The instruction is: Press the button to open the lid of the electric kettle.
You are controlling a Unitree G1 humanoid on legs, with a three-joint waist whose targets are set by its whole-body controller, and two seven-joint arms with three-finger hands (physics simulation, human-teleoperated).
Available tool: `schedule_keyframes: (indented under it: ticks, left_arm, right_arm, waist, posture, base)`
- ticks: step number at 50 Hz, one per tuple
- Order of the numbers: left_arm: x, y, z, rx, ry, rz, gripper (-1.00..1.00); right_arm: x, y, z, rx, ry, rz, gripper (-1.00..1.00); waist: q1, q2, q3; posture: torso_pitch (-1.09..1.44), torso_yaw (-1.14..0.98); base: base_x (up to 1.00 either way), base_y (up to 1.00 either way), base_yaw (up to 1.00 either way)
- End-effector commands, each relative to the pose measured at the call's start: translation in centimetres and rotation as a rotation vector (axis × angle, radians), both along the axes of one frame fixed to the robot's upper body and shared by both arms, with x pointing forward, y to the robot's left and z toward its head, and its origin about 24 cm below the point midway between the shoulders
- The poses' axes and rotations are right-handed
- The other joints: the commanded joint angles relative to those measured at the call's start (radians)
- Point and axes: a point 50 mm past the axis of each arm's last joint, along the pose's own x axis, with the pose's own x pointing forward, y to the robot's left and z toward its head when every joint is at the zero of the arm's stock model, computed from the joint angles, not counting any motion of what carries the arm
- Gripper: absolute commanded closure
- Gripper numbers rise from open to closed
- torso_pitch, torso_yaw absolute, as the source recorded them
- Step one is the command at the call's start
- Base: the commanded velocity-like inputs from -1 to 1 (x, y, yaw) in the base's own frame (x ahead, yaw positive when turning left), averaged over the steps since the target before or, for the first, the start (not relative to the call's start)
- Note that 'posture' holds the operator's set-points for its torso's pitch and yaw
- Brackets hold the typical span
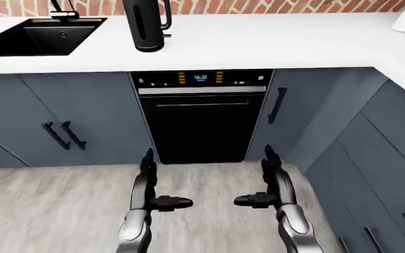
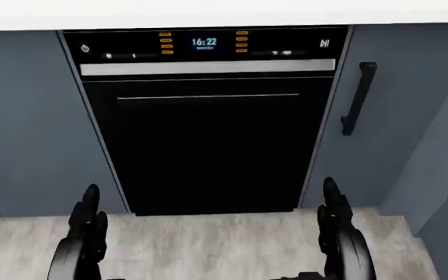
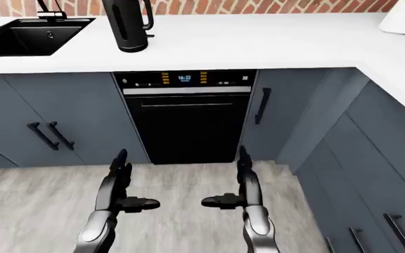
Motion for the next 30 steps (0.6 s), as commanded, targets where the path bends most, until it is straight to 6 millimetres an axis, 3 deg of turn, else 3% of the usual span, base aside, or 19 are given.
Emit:
schedule_keyframes:
  ticks: [1, 3, 5, 7, 8, 11, 20, 25, 30]
  left_arm:
    - [1.0, -0.3, 4.3, -0.018, -0.188, -0.032, -1.0]
    - [1.2, 0.0, 4.6, -0.019, -0.186, -0.013, -1.0]
    - [1.3, 0.0, 5.4, 0.014, -0.226, -0.017, -1.0]
    - [1.4, -0.1, 6.1, 0.022, -0.238, -0.015, -1.0]
    - [1.5, 0.1, 6.5, -0.006, -0.249, 0.004, -1.0]
    - [1.7, 0.6, 7.8, -0.05, -0.27, 0.04, -1.0]
    - [1.7, 2.3, 15.5, 0.011, -0.435, 0.011, -1.0]
    - [1.7, 4.1, 18.4, 0.031, -0.495, 0.055, -1.0]
    - [1.8, 4.8, 20.4, 0.081, -0.527, 0.069, -1.0]
  right_arm:
    - [1.0, 0.1, 3.5, 0.003, -0.169, 0.008, -1.0]
    - [1.2, 0.1, 3.8, 0.001, -0.172, 0.008, -1.0]
    - [1.2, 0.0, 3.9, -0.001, -0.171, 0.005, -1.0]
    - [1.3, 0.0, 3.9, -0.001, -0.167, 0.006, -1.0]
    - [1.3, 0.0, 4.1, -0.006, -0.174, 0.009, -1.0]
    - [1.5, -0.2, 5.1, -0.011, -0.191, 0.008, -1.0]
    - [3.1, -1.8, 12.3, -0.017, -0.347, -0.001, -1.0]
    - [3.6, -3.0, 17.5, -0.035, -0.452, -0.02, -1.0]
    - [4.2, -4.5, 20.8, -0.059, -0.522, -0.069, -1.0]
  waist:
    - [-0.002, -0.008, -0.001]
    - [0.007, 0.0, -0.064]
    - [0.005, -0.008, -0.018]
    - [0.006, -0.008, -0.069]
    - [0.007, -0.008, -0.075]
    - [0.009, -0.007, -0.079]
    - [0.008, -0.001, -0.089]
    - [0.008, -0.001, -0.091]
    - [0.008, 0.001, -0.083]
  posture:
    - [0.0, 0.0]
    - [0.0, 0.0]
    - [0.0, 0.0]
    - [0.0, 0.0]
    - [0.0, 0.0]
    - [0.0, 0.0]
    - [0.0, 0.0]
    - [0.0, 0.0]
    - [0.0, 0.0]
  base:
    - [0.0, 0.0, 0.0]
    - [0.0, 0.0, 0.0]
    - [0.0, 0.0, 0.0]
    - [0.0, 0.0, 0.0]
    - [0.0, 0.0, 0.0]
    - [0.0, 0.0, 0.0]
    - [0.0, 0.0, 0.0]
    - [0.0, 0.0, 0.0]
    - [0.0, 0.0, 0.0]
